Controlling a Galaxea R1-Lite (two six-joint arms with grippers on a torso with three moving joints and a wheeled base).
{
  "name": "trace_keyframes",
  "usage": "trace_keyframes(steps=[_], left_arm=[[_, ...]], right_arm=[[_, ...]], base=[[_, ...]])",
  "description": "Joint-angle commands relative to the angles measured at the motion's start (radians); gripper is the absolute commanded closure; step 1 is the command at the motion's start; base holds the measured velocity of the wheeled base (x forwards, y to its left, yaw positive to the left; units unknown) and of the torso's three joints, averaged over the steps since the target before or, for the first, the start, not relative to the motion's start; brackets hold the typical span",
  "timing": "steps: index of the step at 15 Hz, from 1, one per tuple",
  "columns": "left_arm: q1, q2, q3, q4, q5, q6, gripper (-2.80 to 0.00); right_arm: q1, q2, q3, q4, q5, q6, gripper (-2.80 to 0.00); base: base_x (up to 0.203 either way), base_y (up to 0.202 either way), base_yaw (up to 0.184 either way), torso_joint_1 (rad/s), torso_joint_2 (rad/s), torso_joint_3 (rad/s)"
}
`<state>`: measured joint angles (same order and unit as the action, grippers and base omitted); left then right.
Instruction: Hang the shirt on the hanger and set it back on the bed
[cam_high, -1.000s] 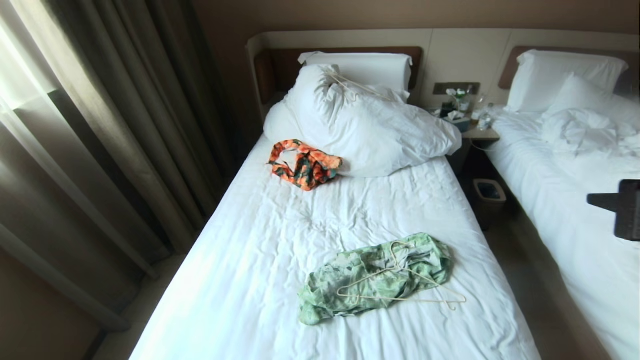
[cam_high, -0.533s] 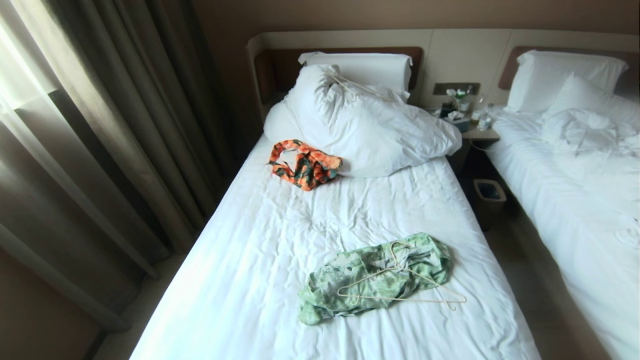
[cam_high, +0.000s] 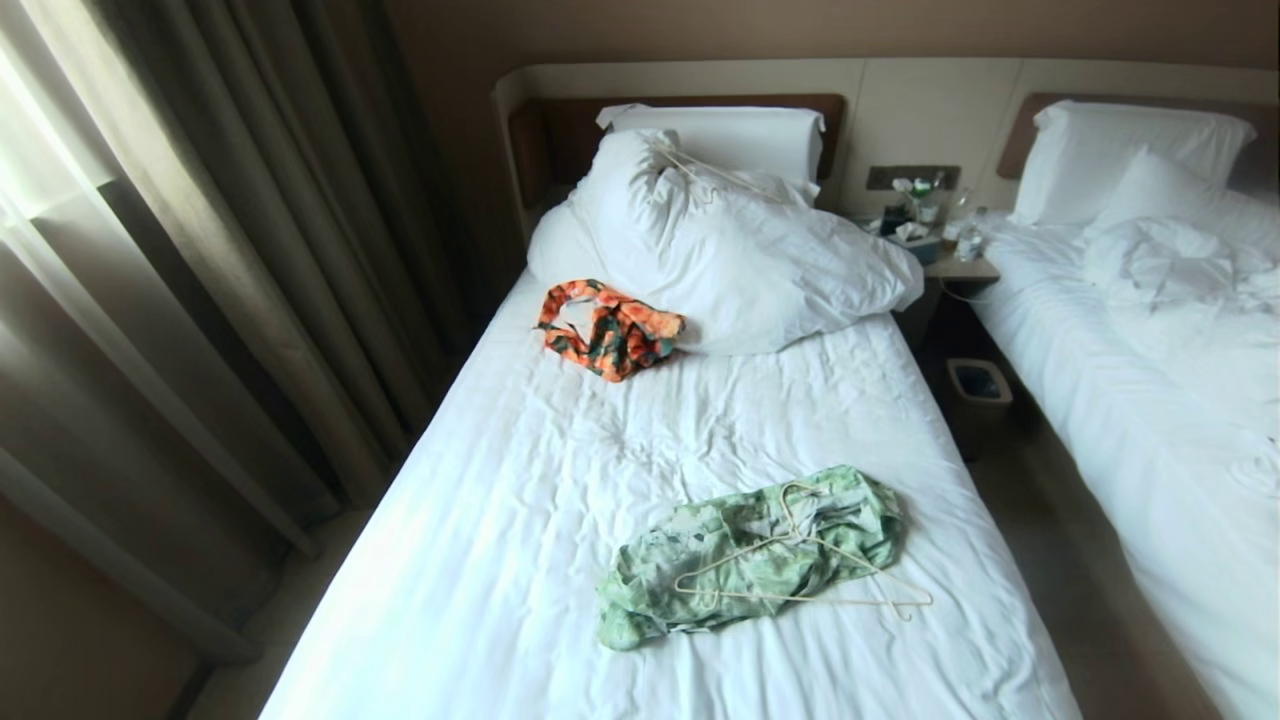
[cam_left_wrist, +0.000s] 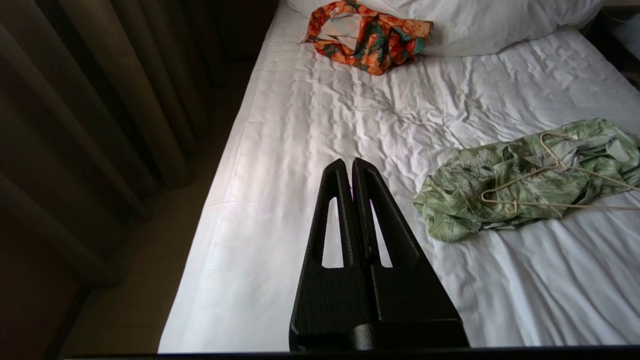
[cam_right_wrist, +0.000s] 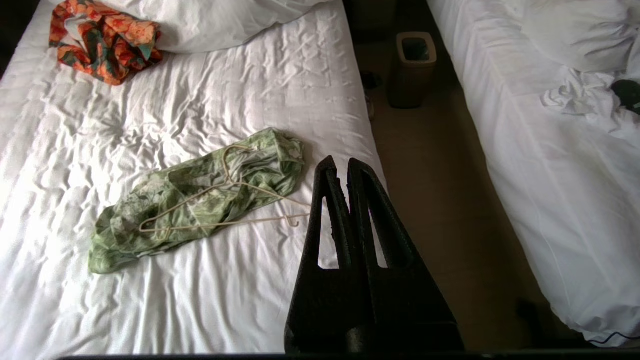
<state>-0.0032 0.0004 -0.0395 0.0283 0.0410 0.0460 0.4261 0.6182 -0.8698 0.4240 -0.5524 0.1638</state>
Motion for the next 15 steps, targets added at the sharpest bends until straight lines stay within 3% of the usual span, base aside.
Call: trace_keyframes(steps=[1,5,8,11,15], left_arm=[[0.0,-0.002,0.008,0.0,-0.01,0.007,0.0],[0.0,-0.002,0.032,-0.001,-0.042,0.011,0.0],[0.0,-0.002,0.033,-0.001,-0.044,0.009,0.0],[0.0,-0.002,0.033,-0.001,-0.046,0.009,0.0],[0.0,-0.002,0.033,-0.001,-0.046,0.009,0.0]], right_arm=[[-0.044,-0.093,0.033,0.001,0.004,-0.022,0.0],[-0.116,-0.242,0.155,0.002,0.05,-0.064,0.0],[-0.285,-0.318,0.233,0.002,0.085,-0.087,0.0],[-0.402,-0.452,0.323,0.003,0.246,-0.098,0.0],[-0.424,-0.624,0.536,-0.019,0.43,-0.101,0.0]], base=[[0.0,0.0,0.0,0.0,0.0,0.0],[0.0,0.0,0.0,0.0,0.0,0.0],[0.0,0.0,0.0,0.0,0.0,0.0],[0.0,0.0,0.0,0.0,0.0,0.0],[0.0,0.0,0.0,0.0,0.0,0.0]])
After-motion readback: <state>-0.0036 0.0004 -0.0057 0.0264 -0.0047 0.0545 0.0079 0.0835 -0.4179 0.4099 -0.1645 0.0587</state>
